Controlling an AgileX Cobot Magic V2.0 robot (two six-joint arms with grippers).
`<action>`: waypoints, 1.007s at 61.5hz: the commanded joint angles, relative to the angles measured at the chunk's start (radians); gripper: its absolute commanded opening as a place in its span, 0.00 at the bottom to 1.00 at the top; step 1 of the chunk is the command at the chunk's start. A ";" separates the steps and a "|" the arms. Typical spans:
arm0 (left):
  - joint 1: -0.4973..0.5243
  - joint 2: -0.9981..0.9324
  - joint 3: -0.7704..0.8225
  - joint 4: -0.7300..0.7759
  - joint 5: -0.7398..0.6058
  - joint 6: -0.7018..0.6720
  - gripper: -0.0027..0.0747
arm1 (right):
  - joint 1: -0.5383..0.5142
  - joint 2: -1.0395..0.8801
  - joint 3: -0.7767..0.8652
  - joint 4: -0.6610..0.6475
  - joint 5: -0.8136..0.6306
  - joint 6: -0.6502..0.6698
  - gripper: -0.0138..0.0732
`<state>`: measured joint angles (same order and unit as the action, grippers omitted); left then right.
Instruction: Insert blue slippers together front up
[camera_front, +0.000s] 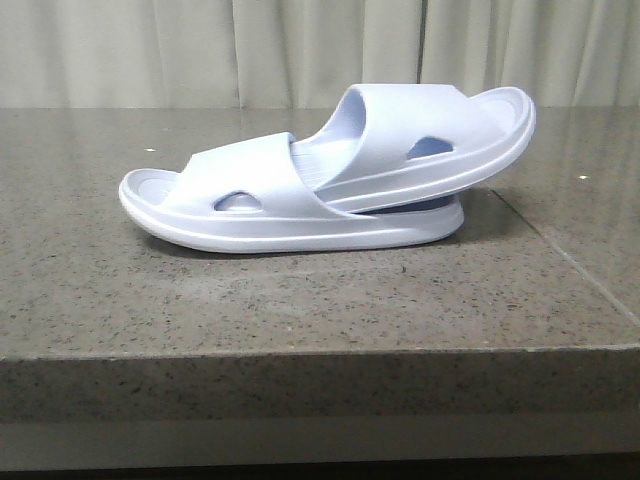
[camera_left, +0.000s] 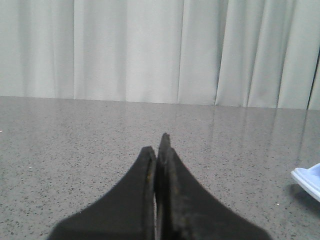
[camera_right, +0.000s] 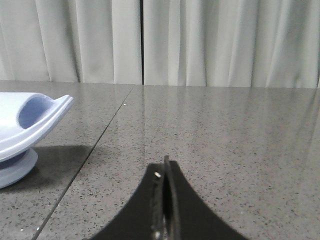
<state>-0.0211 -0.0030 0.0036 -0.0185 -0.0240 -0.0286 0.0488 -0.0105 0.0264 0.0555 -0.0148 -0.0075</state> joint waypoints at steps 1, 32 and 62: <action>-0.007 -0.016 0.005 -0.003 -0.077 -0.012 0.01 | -0.003 -0.017 -0.005 -0.017 -0.091 0.017 0.02; -0.007 -0.016 0.005 -0.003 -0.077 -0.012 0.01 | -0.032 -0.017 -0.005 -0.056 -0.134 0.114 0.02; -0.007 -0.016 0.005 -0.003 -0.077 -0.012 0.01 | -0.032 -0.017 -0.005 -0.076 -0.138 0.140 0.02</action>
<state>-0.0211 -0.0030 0.0036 -0.0185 -0.0240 -0.0286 0.0222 -0.0105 0.0264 -0.0053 -0.0663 0.1307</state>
